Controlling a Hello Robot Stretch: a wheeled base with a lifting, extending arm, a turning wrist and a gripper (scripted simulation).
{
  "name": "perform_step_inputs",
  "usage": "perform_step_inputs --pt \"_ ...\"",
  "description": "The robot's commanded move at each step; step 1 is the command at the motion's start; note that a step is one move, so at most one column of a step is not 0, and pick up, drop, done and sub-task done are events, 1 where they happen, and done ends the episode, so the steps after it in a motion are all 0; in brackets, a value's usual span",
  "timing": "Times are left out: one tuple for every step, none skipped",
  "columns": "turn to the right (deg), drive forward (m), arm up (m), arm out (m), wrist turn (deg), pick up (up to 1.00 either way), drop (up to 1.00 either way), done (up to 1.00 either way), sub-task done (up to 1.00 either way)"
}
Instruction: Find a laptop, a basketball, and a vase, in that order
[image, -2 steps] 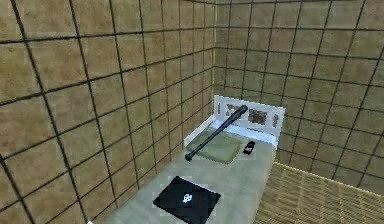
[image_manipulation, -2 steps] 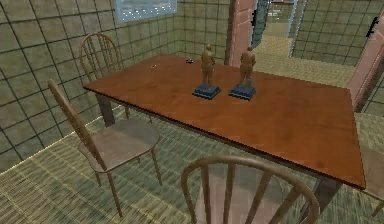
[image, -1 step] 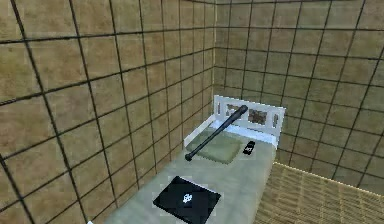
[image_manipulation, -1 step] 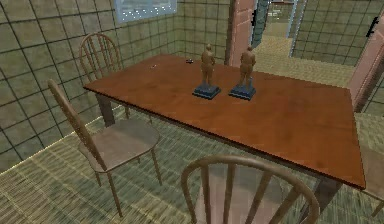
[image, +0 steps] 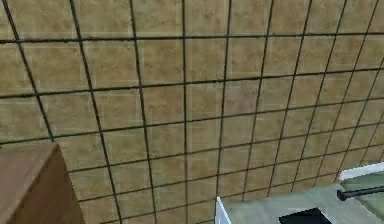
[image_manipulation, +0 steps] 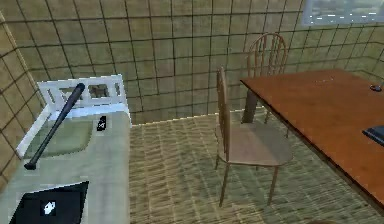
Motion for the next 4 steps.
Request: perform_step_inputs --pt "-45.0 0.00 0.00 0.00 0.0 0.00 0.00 0.00 0.00" --pt "-45.0 0.00 0.00 0.00 0.0 0.00 0.00 0.00 0.00" --pt "-6.0 0.00 0.00 0.00 0.0 0.00 0.00 0.00 0.00" --pt "0.0 0.10 0.00 0.00 0.0 0.00 0.00 0.00 0.00"
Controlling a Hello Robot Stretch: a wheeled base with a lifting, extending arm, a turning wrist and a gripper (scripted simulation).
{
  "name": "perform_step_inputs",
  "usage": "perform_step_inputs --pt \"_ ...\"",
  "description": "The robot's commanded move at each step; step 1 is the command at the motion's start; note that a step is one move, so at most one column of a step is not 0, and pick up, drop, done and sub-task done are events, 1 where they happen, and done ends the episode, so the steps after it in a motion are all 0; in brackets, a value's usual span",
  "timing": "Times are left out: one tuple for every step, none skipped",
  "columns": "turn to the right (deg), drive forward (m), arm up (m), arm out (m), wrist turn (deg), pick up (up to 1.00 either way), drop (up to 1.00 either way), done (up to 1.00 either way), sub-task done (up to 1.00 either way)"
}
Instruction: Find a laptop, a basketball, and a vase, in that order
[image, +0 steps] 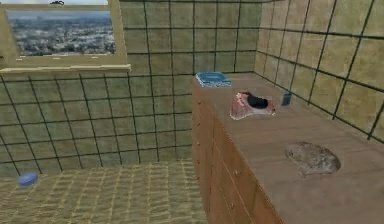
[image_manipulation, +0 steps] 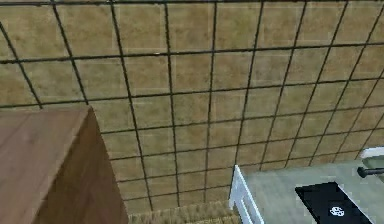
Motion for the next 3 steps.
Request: perform_step_inputs --pt "15.0 0.00 0.00 0.00 0.0 0.00 0.00 0.00 0.00" --pt "0.0 0.00 0.00 0.00 0.0 0.00 0.00 0.00 1.00" --pt "-45.0 0.00 0.00 0.00 0.0 0.00 0.00 0.00 0.00"
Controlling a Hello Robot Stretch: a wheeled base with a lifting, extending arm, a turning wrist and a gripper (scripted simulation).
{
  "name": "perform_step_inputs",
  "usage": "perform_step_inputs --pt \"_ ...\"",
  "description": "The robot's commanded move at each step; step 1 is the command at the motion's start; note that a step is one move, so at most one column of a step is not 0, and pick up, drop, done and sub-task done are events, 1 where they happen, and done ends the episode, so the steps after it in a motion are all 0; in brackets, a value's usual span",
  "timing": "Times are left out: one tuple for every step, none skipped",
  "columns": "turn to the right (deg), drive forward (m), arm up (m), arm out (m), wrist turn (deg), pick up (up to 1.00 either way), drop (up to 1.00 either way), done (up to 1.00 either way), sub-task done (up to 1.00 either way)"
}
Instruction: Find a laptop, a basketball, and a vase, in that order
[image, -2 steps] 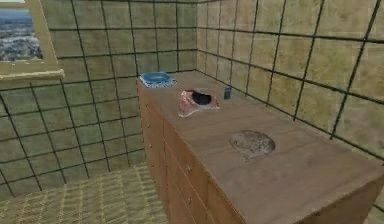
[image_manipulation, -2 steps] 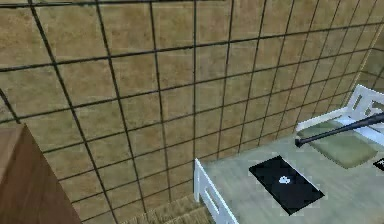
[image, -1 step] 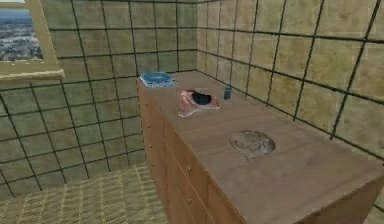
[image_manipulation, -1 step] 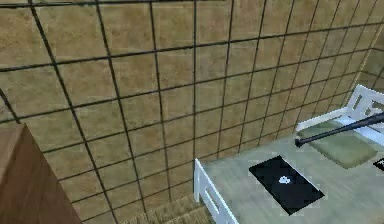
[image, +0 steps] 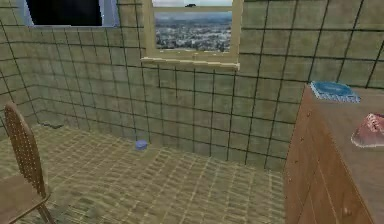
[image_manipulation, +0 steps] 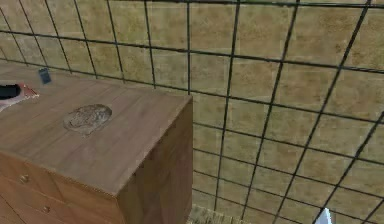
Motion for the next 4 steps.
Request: perform_step_inputs --pt "-18.0 0.00 0.00 0.00 0.0 0.00 0.00 0.00 0.00" --pt "0.0 1.00 0.00 0.00 0.0 0.00 0.00 0.00 0.00" --pt "-45.0 0.00 0.00 0.00 0.0 0.00 0.00 0.00 0.00" --pt "0.0 0.05 0.00 0.00 0.0 0.00 0.00 0.00 0.00"
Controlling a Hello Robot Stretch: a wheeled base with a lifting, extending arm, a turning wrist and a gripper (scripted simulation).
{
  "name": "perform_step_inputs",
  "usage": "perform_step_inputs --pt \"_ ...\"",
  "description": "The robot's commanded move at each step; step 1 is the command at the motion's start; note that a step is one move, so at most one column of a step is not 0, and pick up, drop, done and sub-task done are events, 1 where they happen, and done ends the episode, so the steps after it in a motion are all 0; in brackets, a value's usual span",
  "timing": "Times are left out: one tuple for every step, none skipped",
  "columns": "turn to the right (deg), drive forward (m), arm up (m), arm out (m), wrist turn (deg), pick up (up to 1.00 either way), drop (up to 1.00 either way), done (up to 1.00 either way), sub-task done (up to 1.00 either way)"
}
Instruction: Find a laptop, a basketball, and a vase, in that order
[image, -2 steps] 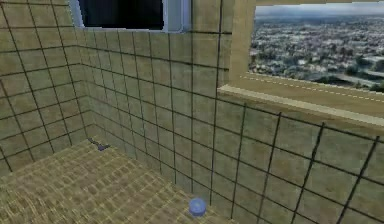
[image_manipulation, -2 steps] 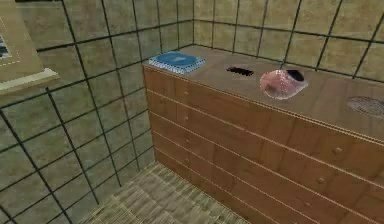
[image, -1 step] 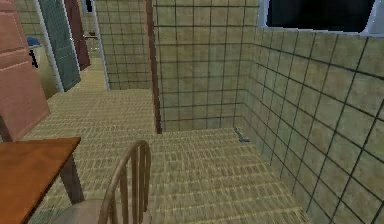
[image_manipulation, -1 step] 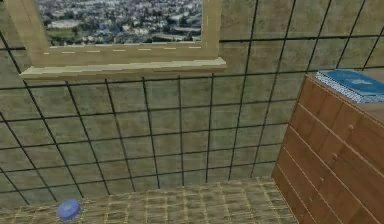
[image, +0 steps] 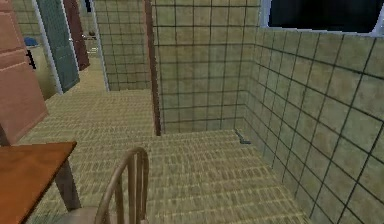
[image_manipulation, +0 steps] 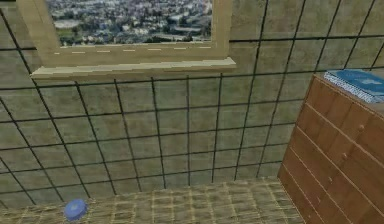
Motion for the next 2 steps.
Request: perform_step_inputs --pt "45.0 0.00 0.00 0.00 0.0 0.00 0.00 0.00 0.00" --pt "12.0 0.00 0.00 0.00 0.0 0.00 0.00 0.00 0.00"
